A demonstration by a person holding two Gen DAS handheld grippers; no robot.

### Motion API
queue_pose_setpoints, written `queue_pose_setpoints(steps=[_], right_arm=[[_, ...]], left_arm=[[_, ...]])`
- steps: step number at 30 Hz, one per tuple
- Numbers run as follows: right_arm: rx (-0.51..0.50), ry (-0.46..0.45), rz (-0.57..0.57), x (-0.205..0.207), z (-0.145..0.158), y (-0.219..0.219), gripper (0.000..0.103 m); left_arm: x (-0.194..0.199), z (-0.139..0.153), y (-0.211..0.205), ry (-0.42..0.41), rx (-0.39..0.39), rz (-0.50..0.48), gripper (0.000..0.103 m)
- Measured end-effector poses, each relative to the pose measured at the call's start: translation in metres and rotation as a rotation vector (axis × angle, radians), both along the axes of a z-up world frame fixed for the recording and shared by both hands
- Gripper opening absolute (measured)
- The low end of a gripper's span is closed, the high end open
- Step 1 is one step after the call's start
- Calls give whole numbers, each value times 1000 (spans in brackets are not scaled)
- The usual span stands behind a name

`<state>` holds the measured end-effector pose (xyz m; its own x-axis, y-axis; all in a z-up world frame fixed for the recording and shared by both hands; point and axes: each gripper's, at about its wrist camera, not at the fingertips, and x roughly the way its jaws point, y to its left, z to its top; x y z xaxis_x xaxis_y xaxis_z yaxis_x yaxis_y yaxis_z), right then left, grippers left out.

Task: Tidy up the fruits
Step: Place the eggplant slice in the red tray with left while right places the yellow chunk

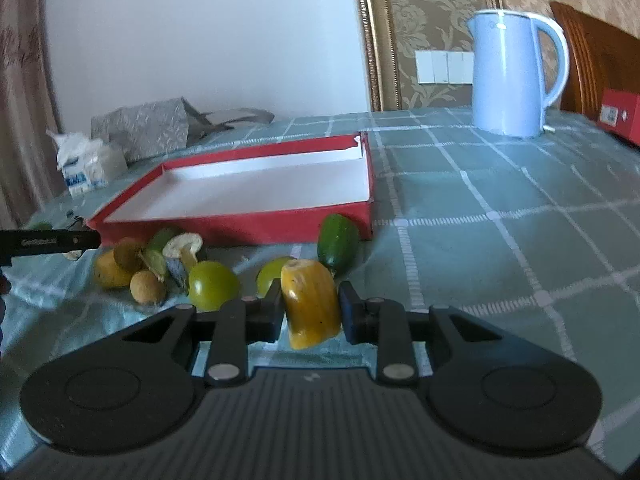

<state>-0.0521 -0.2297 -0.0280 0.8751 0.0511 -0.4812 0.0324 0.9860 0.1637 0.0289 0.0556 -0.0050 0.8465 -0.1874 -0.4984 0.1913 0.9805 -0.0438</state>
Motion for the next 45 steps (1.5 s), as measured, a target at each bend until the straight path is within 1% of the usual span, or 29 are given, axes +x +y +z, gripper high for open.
queue_pose_setpoints(steps=[1, 3, 5, 8, 12, 14, 18, 20, 21, 22, 24, 25, 28, 31, 34, 39, 40, 42, 45], right_arm=[[13, -6, -5, 1, 0, -1, 27], [34, -19, -18, 2, -1, -5, 27], [59, -36, -26, 3, 0, -8, 27], [78, -47, -33, 7, -1, -12, 27], [109, -51, -40, 11, -2, -17, 27], [126, -53, -40, 11, -3, -20, 27], [138, -54, -41, 13, -4, -22, 27], [135, -55, -39, 14, -4, -21, 27], [130, -57, -38, 14, -3, -20, 27], [126, -59, -38, 13, -3, -19, 27], [119, -61, -36, 13, -3, -18, 27], [117, -62, -36, 13, -3, -17, 27], [120, -63, -37, 12, -3, -18, 27], [125, -63, -40, 12, -3, -18, 27], [130, -59, -42, 13, -3, -19, 27], [128, -62, -41, 13, -4, -19, 27], [130, -62, -40, 13, -3, -19, 27], [136, -61, -40, 14, -4, -20, 27], [133, -65, -38, 13, -4, -21, 27]], left_arm=[[0, 4, -3, -10, -2, -7, 36], [5, 9, -12, -18, 18, -20, 36], [18, 13, -26, -30, 46, -32, 36], [46, 17, -44, -16, 48, -48, 36], [86, 13, -62, 39, 43, -48, 36], [104, 9, -69, 79, 55, -44, 36], [134, -3, -72, 174, 39, -33, 37], [140, -6, -72, 170, 45, -14, 37], [142, -6, -72, 172, 51, -19, 38], [141, -5, -71, 164, 42, -23, 42], [140, -4, -67, 150, 26, -8, 73], [138, -2, -64, 130, 14, 4, 77], [129, 5, -55, 69, 1, 45, 78], [114, 11, -41, 19, -20, 117, 80], [93, 13, -28, -21, 3, 178, 80], [53, 13, -9, -38, 20, 222, 80], [43, 12, -6, -47, 35, 229, 81], [29, 8, 0, -52, 49, 243, 87], [15, -1, 6, -6, 66, 233, 87]])
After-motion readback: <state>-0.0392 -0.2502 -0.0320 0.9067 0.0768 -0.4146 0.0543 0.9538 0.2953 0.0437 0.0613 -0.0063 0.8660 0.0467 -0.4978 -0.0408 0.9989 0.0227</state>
